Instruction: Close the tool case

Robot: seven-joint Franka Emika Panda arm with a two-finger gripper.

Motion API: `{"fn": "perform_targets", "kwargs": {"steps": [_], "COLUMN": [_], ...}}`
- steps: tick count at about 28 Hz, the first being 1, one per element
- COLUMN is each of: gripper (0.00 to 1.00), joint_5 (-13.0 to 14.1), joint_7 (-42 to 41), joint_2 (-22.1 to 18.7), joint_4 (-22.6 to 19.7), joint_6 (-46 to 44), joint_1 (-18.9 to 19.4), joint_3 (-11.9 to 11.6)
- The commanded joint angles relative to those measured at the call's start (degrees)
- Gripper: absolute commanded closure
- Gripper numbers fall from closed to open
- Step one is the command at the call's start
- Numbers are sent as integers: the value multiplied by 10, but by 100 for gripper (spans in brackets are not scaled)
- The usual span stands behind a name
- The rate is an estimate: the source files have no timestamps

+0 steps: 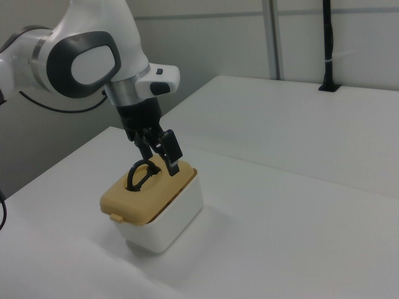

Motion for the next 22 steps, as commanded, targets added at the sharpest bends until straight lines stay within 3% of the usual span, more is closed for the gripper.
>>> {"fn": "perform_targets", "kwargs": {"steps": [1,22], "gripper": [0,0], "joint_5": [12,5], "joint_7": [-13,-32], "joint_2": [-3,-1], "joint_4": [-2,-2], "joint_6": [-2,-2], "joint_1": [1,3], "joint_3": [-5,-1]}}
